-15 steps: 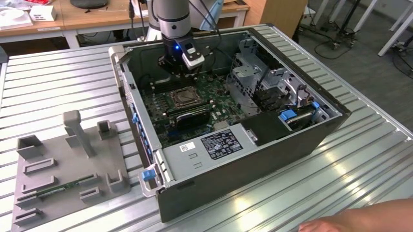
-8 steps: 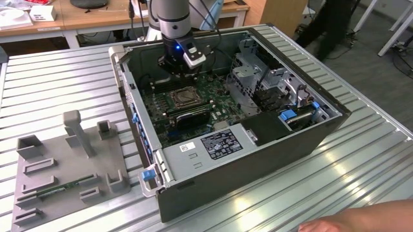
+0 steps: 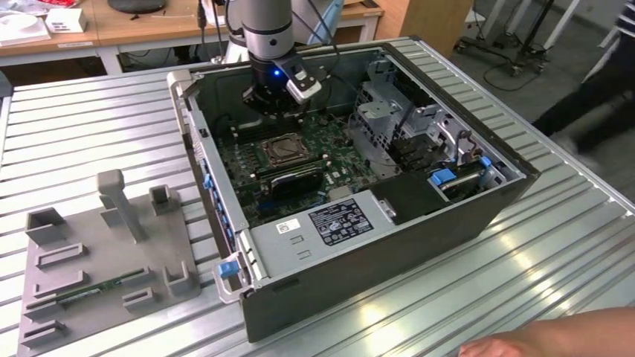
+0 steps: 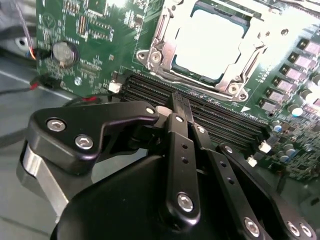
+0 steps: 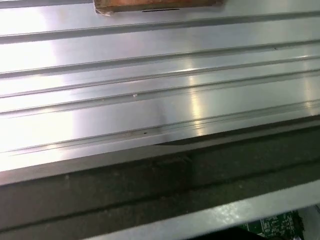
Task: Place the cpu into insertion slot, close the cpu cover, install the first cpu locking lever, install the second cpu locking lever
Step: 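Install the first cpu locking lever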
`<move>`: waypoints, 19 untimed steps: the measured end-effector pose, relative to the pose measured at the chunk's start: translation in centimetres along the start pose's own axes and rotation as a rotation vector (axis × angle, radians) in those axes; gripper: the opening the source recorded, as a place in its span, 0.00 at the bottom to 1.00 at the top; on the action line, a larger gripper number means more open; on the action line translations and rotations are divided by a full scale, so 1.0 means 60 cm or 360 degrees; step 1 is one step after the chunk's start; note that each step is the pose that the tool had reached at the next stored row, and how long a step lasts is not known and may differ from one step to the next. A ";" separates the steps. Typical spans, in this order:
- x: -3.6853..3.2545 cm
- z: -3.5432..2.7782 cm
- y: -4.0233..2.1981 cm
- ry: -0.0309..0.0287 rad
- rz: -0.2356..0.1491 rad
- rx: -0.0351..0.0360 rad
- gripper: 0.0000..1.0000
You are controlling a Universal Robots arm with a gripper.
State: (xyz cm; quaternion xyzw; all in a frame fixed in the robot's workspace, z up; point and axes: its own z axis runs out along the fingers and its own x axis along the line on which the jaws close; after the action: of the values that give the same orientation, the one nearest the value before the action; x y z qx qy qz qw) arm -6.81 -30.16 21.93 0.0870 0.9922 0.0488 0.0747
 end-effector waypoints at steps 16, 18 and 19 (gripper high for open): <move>0.000 0.000 0.000 0.00002 -0.0025 0.0117 0.10; 0.000 0.000 0.000 0.00034 -0.0030 0.0157 0.10; 0.000 0.000 0.000 0.00041 -0.0033 0.0177 0.10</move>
State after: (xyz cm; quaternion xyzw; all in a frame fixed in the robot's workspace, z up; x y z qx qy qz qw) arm -6.81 -30.17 21.94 0.0806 0.9943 -0.0070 0.0690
